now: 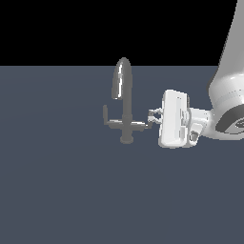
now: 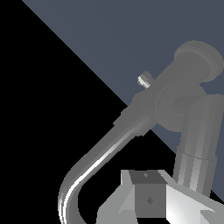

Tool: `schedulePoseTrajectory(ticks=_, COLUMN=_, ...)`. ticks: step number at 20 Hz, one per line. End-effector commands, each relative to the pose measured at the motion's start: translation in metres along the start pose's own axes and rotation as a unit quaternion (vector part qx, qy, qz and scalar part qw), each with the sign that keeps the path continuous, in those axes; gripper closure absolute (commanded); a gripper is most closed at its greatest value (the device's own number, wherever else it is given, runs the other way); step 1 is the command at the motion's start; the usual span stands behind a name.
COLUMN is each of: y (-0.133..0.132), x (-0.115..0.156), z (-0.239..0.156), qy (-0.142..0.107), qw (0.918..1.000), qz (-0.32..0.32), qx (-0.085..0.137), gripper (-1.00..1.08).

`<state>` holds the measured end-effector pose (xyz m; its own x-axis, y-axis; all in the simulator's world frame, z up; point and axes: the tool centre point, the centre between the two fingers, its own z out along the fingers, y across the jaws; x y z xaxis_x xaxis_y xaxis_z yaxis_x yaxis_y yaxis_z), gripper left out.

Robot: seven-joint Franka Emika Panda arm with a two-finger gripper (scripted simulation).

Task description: Turn on the faucet by rotating a designated handle.

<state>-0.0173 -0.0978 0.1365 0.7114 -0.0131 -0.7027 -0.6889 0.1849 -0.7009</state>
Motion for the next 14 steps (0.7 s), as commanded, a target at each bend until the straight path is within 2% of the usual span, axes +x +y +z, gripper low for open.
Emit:
schedulePoseTrajectory(ticks=1, y=0.014, x=-0.007, z=0.0, qy=-0.004, qw=1.0, qz=0.006, qx=0.0, gripper=1.08)
schedulePoseTrajectory(ticks=6, y=0.031, x=-0.016, z=0.0, qy=-0.006, qw=1.0, qz=0.006, qx=0.0, gripper=1.08)
schedulePoseTrajectory(ticks=7, y=0.031, x=-0.016, z=0.0, qy=-0.006, qw=1.0, qz=0.006, qx=0.0, gripper=1.08)
schedulePoseTrajectory(ticks=8, y=0.016, x=-0.013, z=0.002, qy=-0.003, qw=1.0, qz=-0.007, qx=-0.001, gripper=1.08)
schedulePoseTrajectory(ticks=14, y=0.055, x=-0.001, z=-0.003, qy=-0.005, qw=1.0, qz=0.001, qx=-0.001, gripper=1.08)
